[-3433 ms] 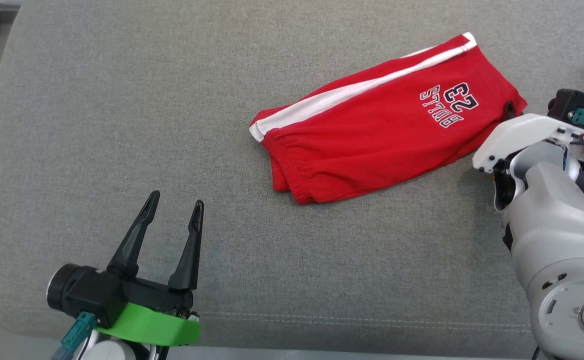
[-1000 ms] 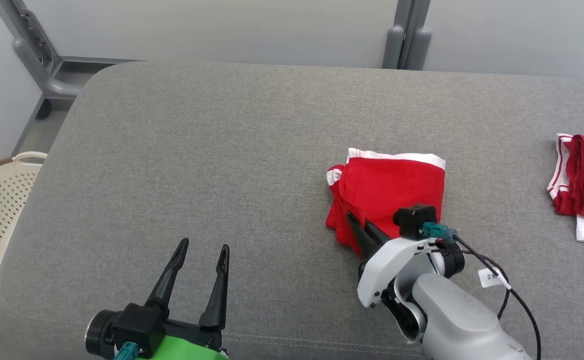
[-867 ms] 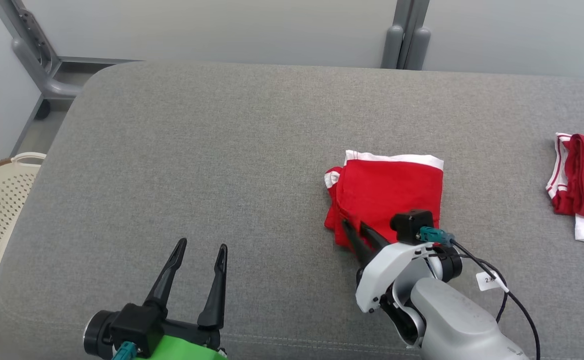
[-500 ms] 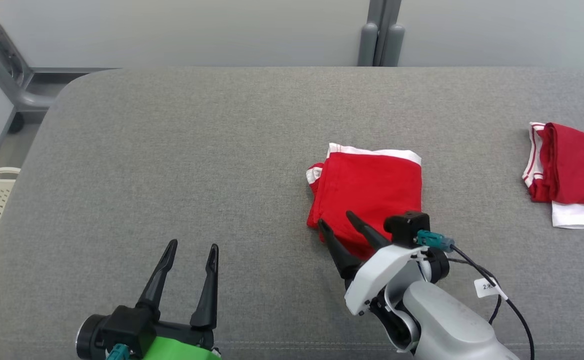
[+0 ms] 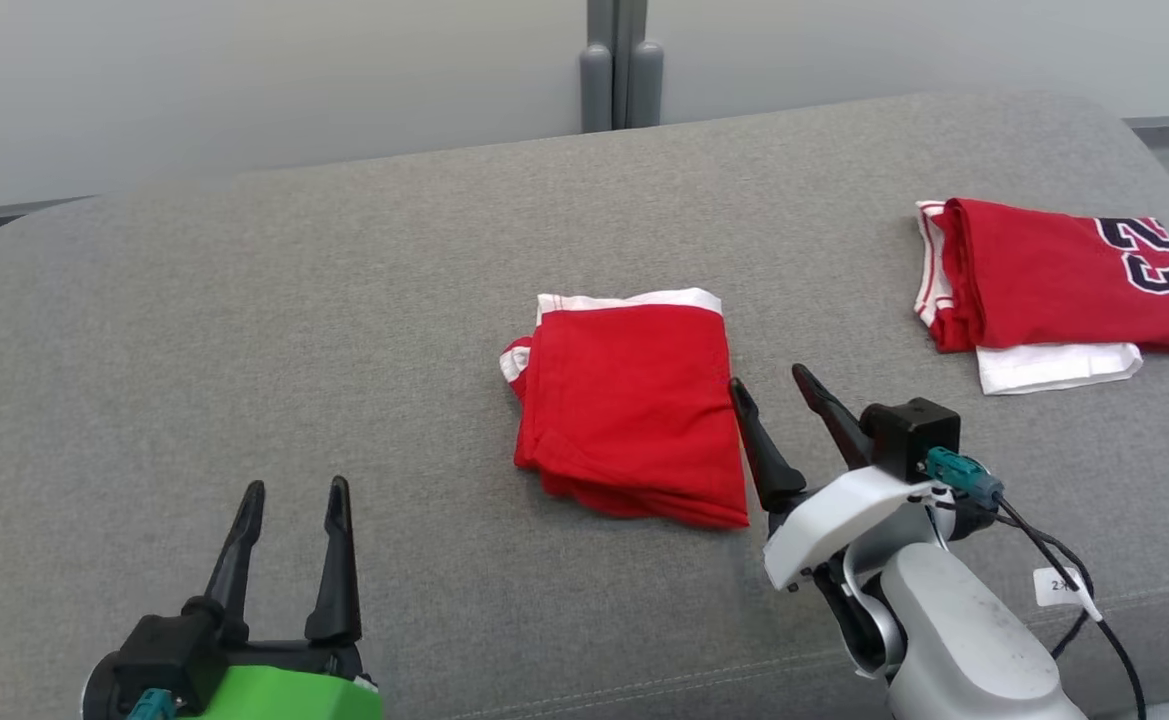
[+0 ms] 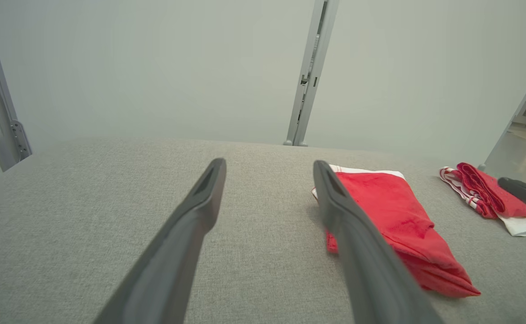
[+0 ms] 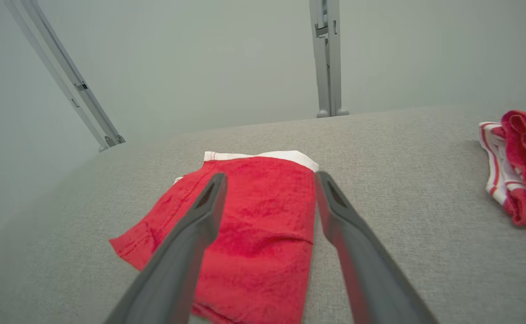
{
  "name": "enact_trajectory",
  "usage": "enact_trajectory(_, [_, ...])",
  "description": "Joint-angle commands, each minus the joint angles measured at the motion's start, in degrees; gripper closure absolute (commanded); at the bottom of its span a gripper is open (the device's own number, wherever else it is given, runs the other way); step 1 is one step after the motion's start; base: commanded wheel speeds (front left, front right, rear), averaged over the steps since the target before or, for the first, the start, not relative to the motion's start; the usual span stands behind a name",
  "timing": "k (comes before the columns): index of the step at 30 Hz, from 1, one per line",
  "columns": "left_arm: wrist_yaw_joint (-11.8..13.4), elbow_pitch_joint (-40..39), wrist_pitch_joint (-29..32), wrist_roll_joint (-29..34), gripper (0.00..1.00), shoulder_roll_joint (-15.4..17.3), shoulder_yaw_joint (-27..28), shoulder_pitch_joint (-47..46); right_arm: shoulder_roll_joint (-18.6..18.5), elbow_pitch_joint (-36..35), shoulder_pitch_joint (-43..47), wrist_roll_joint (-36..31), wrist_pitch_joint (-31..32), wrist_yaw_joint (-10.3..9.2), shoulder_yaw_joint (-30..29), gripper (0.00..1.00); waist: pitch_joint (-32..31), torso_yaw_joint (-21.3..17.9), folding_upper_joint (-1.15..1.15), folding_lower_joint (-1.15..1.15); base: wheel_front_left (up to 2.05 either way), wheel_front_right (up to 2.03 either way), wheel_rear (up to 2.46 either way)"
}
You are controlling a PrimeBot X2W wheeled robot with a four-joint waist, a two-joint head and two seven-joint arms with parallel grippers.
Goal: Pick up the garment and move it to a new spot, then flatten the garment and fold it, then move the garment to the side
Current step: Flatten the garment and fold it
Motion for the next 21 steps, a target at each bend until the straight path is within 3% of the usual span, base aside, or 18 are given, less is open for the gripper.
enact_trajectory(1, [0.6,0.1,-0.1,-0.7,0.0,0.5,0.9,-0.4,-0.1,-1.2,1.7,-1.7,-0.2,-0.04,-1.7,0.0,-0.5,-3.2,0.0,0.0,0.0,0.0,0.0])
enact_trajectory(11, [2.1,1.7,0.0,-2.3,0.0,1.3,4.1,0.6,-0.1,-8.9,9.8,-8.3,-0.2,-0.04,-9.0,0.0,-1.8,-5.7,0.0,0.0,0.0,0.0,0.0])
enact_trajectory(21, [1.7,1.0,-0.1,1.4,0.0,0.4,5.8,3.9,-0.1,-16.4,17.6,-9.8,-0.2,-0.04,-10.5,0.0,-3.6,-6.3,0.0,0.0,0.0,0.0,0.0])
